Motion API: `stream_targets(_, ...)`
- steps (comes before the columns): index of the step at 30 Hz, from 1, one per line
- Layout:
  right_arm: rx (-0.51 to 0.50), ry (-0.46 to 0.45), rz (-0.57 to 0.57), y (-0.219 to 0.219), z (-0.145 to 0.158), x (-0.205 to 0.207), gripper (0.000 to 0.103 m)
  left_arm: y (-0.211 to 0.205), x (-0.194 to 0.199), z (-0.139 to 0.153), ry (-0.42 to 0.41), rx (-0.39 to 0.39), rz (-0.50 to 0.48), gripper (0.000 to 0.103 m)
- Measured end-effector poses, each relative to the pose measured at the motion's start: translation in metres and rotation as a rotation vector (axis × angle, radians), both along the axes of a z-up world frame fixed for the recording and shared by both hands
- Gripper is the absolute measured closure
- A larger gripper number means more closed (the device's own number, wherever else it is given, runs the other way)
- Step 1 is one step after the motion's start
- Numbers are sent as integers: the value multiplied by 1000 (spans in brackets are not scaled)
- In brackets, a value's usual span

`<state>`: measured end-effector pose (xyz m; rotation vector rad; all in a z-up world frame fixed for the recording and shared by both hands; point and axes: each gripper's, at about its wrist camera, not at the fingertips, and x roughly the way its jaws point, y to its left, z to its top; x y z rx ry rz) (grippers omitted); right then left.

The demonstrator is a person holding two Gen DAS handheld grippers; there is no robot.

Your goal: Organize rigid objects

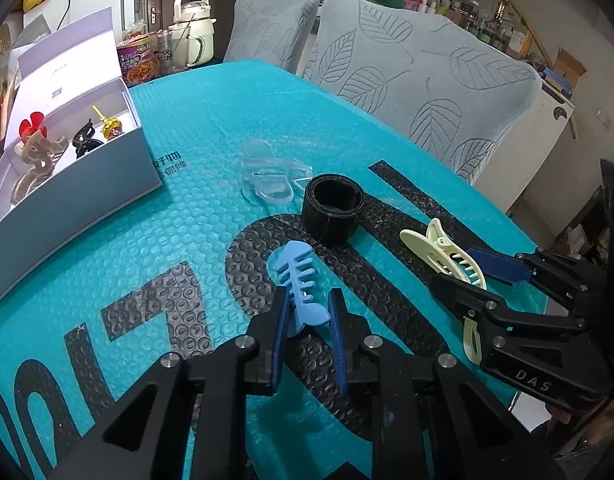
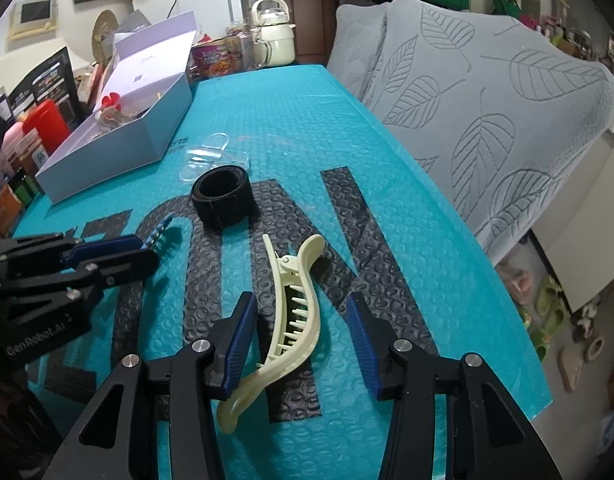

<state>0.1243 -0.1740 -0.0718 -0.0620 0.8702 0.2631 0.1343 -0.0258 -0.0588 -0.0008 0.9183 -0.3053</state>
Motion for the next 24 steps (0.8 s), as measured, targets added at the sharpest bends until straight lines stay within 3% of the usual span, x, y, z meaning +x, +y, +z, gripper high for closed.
stream_targets(1, -5, -4, 1, 1, -1, 0, 82, 0, 0, -1, 1, 2, 3, 84)
stream_targets(10, 15, -6, 0, -1, -1, 0, 82, 25, 9, -8, 27, -56, 83, 84)
stream_targets(17, 21, -3, 0, -2, -1, 1, 82, 14, 9, -10, -25, 38, 61, 85)
stream_targets(24, 70, -12, 2, -7, 1, -2, 82, 22, 10, -4, -23, -12, 63, 90)
